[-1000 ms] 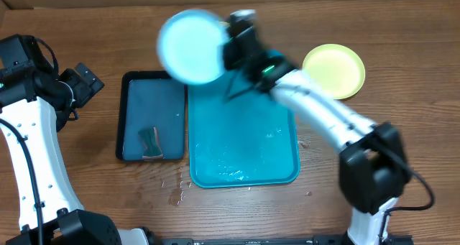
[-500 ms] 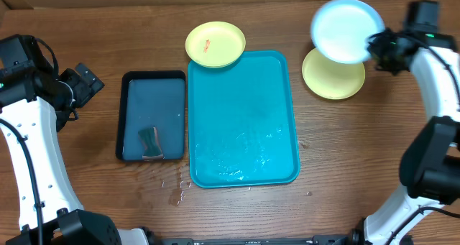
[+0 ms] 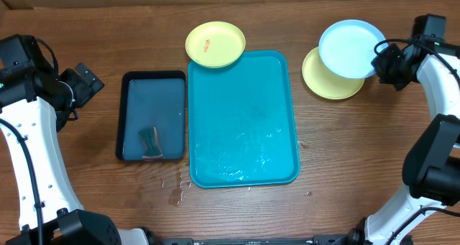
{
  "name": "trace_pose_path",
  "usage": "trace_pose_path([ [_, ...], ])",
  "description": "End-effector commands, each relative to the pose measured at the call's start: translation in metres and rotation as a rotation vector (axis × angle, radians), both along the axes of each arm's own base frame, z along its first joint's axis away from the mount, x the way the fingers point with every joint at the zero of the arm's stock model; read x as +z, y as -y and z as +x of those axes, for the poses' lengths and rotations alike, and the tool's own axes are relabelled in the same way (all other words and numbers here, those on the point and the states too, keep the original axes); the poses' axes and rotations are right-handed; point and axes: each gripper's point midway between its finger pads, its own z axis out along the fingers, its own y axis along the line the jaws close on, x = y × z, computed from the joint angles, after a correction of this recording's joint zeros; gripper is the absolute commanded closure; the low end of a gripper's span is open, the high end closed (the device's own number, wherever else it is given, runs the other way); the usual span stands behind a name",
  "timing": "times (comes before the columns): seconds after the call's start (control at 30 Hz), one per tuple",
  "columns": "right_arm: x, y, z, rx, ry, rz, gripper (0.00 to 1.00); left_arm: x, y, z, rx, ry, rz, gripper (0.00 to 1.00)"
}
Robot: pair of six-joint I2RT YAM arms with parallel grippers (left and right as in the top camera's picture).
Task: Clean dirty plates on tray and stack at the side
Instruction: 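Swing the white plate right and lower it onto the yellow plate, then open the right gripper and raise it away from the stacked plates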
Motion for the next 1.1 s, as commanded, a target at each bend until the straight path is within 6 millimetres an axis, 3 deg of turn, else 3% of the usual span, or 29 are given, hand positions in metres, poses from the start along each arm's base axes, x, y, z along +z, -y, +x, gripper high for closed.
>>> trace_pose_path([
  [0.0, 0.006, -0.003, -0.002, 0.002, 0.000, -0.010, 0.95, 0.008, -0.001, 0.001, 0.013, 0.021, 0.003, 0.00],
  [0.33, -0.004, -0.005, -0.015, 0.000, -0.061, -0.011, 0.87, 0.008, -0.001, 0.001, 0.013, 0.021, 0.004, 0.00],
  [0.53, -0.005, -0.017, -0.016, 0.026, -0.072, -0.009, 0.84, 0.008, -0.001, 0.001, 0.013, 0.021, 0.003, 0.00],
  [0.57, -0.005, -0.020, -0.015, 0.032, -0.072, -0.010, 0.78, 0.008, -0.001, 0.001, 0.013, 0.021, 0.003, 0.00],
  [0.63, -0.005, -0.027, -0.014, 0.049, -0.072, -0.010, 0.50, 0.008, -0.001, 0.001, 0.013, 0.021, 0.003, 0.01],
  [0.67, -0.005, -0.031, -0.014, 0.057, -0.074, -0.011, 0.44, 0.008, -0.001, 0.001, 0.013, 0.021, 0.003, 0.00],
  [0.77, -0.005, -0.048, -0.013, 0.132, -0.071, -0.015, 0.41, 0.008, -0.001, 0.001, 0.013, 0.021, 0.003, 0.00],
  [0.9, 0.004, -0.097, -0.010, 0.314, -0.040, 0.047, 0.43, 0.008, -0.001, 0.001, 0.013, 0.021, 0.003, 0.00],
  [1.07, 0.050, -0.136, -0.001, 0.405, -0.011, 0.005, 0.44, 0.008, -0.001, 0.001, 0.013, 0.021, 0.003, 0.00],
])
